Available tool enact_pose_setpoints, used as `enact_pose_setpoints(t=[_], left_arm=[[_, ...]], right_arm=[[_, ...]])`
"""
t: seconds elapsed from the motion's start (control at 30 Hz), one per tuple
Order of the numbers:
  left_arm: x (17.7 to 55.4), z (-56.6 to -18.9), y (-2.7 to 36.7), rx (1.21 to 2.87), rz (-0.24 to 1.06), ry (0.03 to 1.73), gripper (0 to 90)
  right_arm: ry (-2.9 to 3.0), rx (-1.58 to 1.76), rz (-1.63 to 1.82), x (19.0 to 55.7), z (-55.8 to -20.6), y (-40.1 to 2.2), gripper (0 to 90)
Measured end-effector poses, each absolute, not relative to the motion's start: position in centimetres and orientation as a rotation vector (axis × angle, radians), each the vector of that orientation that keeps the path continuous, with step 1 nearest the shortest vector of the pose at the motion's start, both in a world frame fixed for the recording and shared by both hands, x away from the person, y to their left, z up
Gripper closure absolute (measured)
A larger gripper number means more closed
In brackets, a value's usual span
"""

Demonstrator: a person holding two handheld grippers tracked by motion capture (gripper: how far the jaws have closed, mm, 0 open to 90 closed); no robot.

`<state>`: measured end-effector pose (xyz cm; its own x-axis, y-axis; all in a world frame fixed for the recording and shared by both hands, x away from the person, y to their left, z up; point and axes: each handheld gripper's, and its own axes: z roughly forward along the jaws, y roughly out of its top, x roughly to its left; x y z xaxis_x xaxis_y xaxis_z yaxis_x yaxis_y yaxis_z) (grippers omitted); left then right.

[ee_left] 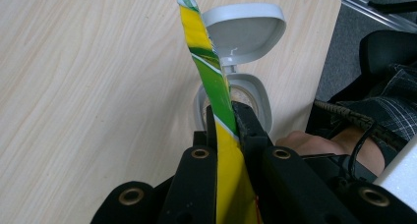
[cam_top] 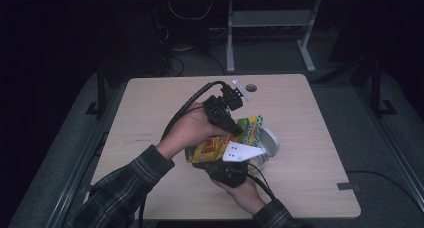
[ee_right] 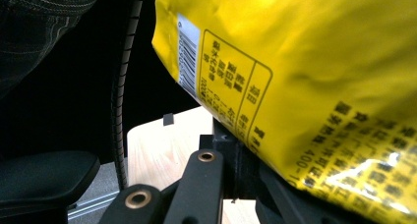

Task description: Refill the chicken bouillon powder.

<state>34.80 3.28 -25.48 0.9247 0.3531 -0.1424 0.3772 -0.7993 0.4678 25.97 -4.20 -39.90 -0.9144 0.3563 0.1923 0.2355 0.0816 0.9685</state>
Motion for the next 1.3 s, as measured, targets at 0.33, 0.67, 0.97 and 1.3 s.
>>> enact_pose_setpoints(t=[0.33, 0.67, 0.97, 1.3], left_arm=[[34.75, -25.4, 3.18, 2.586, -0.059, 0.518, 87.2], [34.74, -25.4, 3.19, 2.586, -0.057, 0.517, 87.2], [34.73, -25.41, 3.16, 2.586, -0.055, 0.518, 87.2], [34.7, -25.4, 3.15, 2.588, -0.053, 0.518, 87.2]], right_arm=[[2.244, 0.62, 1.979, 25.91, -39.83, -4.21, 90.0], [2.245, 0.617, 1.978, 25.92, -39.85, -4.19, 90.0], [2.245, 0.617, 1.979, 25.92, -39.85, -4.18, 90.0], [2.245, 0.618, 1.979, 25.92, -39.85, -4.17, 90.0]])
